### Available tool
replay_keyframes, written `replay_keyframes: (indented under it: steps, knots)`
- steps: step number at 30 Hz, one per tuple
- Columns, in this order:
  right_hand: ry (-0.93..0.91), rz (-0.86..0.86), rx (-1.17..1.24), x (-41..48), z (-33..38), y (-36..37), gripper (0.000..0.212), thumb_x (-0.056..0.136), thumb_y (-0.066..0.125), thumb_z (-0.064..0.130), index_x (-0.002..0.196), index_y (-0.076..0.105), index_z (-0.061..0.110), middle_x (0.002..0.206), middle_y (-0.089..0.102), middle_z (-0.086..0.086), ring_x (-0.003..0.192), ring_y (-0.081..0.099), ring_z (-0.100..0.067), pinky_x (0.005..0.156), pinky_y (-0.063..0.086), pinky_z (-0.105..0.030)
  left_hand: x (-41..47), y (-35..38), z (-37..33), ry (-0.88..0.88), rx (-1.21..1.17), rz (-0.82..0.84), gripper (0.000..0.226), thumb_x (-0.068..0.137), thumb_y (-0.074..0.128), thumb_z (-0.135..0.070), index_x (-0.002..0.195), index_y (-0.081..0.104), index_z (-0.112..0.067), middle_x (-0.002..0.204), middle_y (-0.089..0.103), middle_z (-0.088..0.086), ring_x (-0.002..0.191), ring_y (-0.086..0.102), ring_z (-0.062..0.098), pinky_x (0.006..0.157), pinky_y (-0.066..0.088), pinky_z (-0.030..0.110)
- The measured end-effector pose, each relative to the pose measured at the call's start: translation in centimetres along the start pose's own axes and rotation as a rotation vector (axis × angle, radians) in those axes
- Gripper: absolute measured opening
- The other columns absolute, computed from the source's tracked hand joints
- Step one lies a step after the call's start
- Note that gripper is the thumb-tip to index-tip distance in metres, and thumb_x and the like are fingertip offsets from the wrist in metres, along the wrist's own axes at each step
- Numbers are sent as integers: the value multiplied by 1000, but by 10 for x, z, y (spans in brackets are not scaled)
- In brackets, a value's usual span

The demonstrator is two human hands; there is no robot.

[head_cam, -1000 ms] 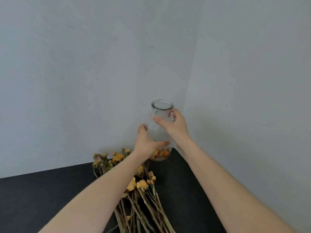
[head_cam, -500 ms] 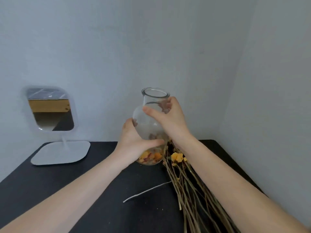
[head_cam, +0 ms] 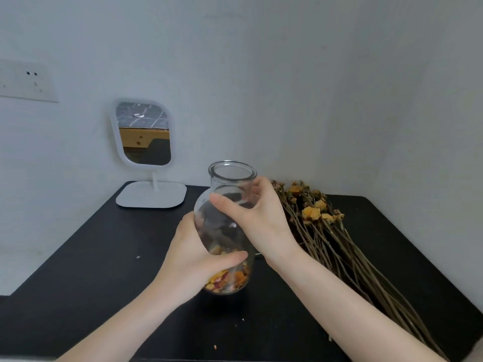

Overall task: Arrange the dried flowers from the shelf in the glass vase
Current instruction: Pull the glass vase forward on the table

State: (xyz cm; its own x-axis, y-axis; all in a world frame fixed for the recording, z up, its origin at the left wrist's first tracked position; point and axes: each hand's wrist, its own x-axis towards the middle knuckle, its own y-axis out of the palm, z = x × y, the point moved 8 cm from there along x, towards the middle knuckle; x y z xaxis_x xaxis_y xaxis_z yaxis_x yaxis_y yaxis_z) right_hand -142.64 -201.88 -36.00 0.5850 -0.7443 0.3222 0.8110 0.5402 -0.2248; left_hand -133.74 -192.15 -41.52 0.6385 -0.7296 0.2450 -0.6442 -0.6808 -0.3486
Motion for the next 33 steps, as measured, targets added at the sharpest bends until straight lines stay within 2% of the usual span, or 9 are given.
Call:
replay_keyframes:
  steps: [5, 9, 15, 20, 25, 28, 30, 32, 33]
  knots:
    - [34, 12, -5, -14, -11, 6, 61, 64, 80, 43, 112, 50, 23, 107, 62, 6, 99, 61, -10, 86, 53, -31, -14, 1, 11, 1, -16, 4, 78, 49, 89, -33, 107, 39, -42, 111, 52, -17, 99, 51, -5, 69, 41, 10]
    - [26, 24, -10, -19, -15, 12, 58, 65, 80, 41, 111, 50, 25, 105, 62, 9, 96, 61, -7, 82, 54, -27, -17, -1, 20, -4, -51, 3, 73, 47, 90, -31, 100, 42, -48, 111, 55, -16, 101, 53, -5, 72, 42, 11]
    - [18, 27, -55, -19, -17, 16, 58, 67, 80, 40, 113, 48, 26, 108, 60, 8, 99, 59, -7, 85, 54, -29, -14, -2, 28, -19, -47, 11, 86, 47, 90, -33, 119, 44, -30, 114, 57, -13, 106, 56, 5, 87, 49, 25]
    - [28, 16, -74, -17, -19, 15, 61, 67, 79, 41, 116, 46, 27, 112, 57, 8, 102, 57, -6, 86, 52, -25, -10, 0, 30, -10, -54, 21, 84, 48, 90, -32, 117, 43, -35, 114, 56, -15, 105, 56, 3, 84, 49, 20]
    - [42, 19, -80, -17, -21, 17, 66, 67, 79, 41, 121, 44, 25, 117, 55, 6, 107, 55, -9, 91, 51, -29, -10, 1, 35, -38, -68, 32, 92, 50, 89, -32, 126, 38, -30, 119, 53, -14, 110, 54, 6, 88, 47, 21]
    - [44, 37, -118, -16, -21, 16, 67, 67, 78, 43, 122, 43, 25, 118, 55, 7, 107, 55, -9, 91, 51, -28, -17, 2, 32, -43, -116, 42, 96, 48, 87, -36, 128, 35, -38, 121, 51, -22, 109, 50, -9, 82, 44, 8]
    - [32, 76, -110, -15, -21, 15, 68, 66, 79, 43, 122, 43, 25, 118, 56, 9, 109, 55, -7, 92, 49, -26, -26, -3, 28, -43, -132, 0, 93, 47, 82, -42, 126, 33, -43, 120, 47, -29, 109, 45, -18, 78, 40, 2]
    - [12, 100, -74, -16, -21, 9, 71, 65, 81, 40, 124, 45, 25, 122, 56, 11, 113, 52, -4, 95, 46, -25, -40, -12, 32, -66, -106, -110, 82, 54, 79, -42, 125, 39, -36, 121, 47, -24, 114, 44, -10, 88, 37, 10]
    - [8, 99, -70, -17, -22, 4, 71, 65, 81, 40, 125, 45, 25, 124, 54, 13, 116, 49, -2, 97, 43, -23, -50, -18, 35, -81, -117, -187, 67, 60, 78, -37, 118, 44, -33, 118, 50, -19, 113, 46, -6, 89, 37, 13]
